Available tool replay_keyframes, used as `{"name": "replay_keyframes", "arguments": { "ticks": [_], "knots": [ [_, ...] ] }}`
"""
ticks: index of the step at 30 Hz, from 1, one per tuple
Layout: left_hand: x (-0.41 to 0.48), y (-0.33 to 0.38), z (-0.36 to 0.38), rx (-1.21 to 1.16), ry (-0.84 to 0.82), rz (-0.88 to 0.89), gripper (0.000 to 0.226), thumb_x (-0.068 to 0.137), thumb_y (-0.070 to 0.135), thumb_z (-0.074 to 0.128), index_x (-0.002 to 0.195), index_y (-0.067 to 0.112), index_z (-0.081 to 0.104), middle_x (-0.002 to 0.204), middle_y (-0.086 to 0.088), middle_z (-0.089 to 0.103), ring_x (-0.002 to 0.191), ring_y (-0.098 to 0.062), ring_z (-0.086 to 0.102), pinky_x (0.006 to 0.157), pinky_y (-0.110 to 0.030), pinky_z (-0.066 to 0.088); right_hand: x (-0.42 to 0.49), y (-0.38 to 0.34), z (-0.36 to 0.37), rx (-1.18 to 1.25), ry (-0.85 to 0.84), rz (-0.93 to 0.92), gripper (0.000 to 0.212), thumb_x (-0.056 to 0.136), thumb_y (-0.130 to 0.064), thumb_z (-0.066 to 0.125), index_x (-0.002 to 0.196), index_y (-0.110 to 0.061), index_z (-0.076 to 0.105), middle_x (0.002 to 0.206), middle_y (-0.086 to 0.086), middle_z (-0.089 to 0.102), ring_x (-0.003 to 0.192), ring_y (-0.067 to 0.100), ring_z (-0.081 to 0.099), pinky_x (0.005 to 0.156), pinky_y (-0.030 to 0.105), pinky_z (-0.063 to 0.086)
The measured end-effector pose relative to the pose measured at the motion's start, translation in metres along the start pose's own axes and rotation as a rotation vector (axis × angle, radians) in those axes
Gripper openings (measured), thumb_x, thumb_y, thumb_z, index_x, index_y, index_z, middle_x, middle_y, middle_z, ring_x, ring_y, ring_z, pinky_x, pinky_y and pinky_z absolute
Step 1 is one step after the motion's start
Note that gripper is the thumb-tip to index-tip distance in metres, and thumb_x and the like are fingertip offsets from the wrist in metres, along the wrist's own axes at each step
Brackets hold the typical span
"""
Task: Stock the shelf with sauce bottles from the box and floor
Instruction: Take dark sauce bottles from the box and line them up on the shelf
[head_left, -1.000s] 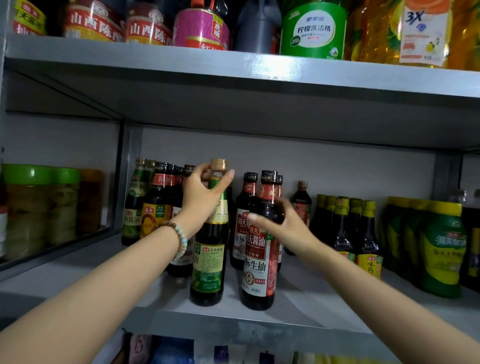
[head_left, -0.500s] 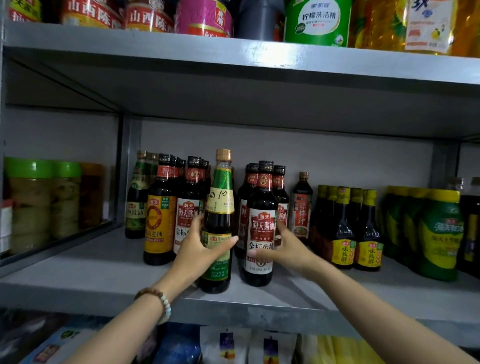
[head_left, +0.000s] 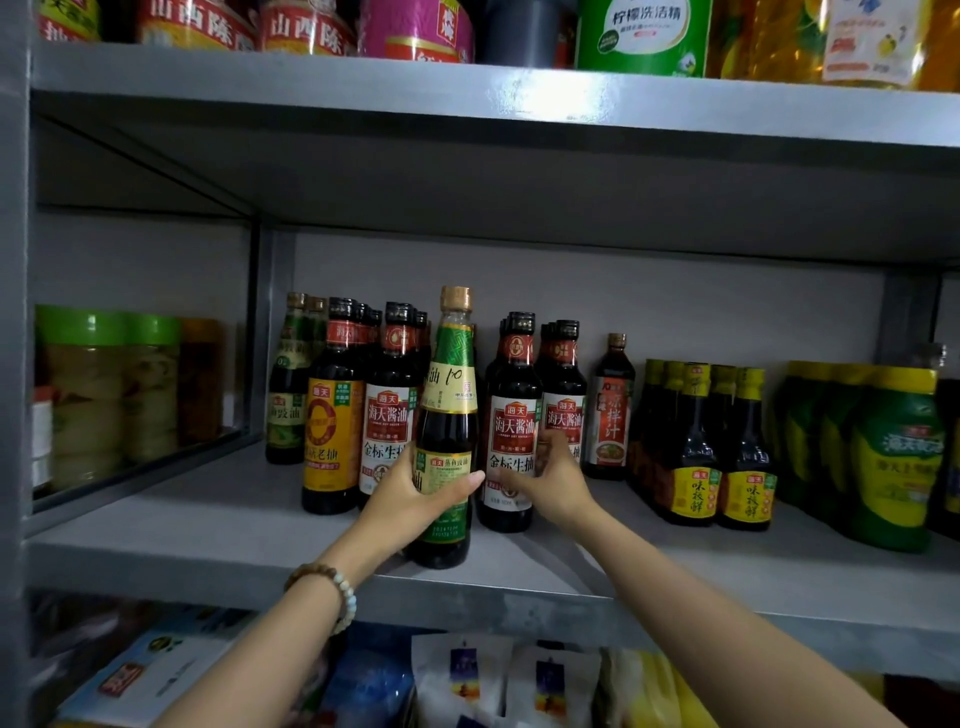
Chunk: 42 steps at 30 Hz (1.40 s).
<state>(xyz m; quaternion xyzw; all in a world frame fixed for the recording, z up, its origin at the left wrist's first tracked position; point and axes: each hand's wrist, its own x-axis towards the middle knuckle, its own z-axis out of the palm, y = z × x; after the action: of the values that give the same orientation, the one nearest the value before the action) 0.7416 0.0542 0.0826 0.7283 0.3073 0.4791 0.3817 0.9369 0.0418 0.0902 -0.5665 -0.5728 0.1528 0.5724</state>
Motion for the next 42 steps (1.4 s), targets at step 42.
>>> {"name": "replay_keyframes", "arguments": {
  "ticks": [42],
  "knots": [
    [-0.011, -0.056, -0.214, 0.129, 0.280, 0.034, 0.060, 0.067, 0.030, 0.081, 0.115, 0.032, 0.046, 0.105, 0.010, 0.064, 0.097, -0.008, 0.061, 0.078, -0.027, 0.050, -0.025, -0.147, 0.238, 0.155, -0.350, -0.126, 0.059, 0.077, -0.031, 0.076, 0.126, -0.011, 0.050, 0.116, 0.002, 0.063, 0.099, 0.010, 0.061, 0.084, 0.026, 0.053]
  ]
}}
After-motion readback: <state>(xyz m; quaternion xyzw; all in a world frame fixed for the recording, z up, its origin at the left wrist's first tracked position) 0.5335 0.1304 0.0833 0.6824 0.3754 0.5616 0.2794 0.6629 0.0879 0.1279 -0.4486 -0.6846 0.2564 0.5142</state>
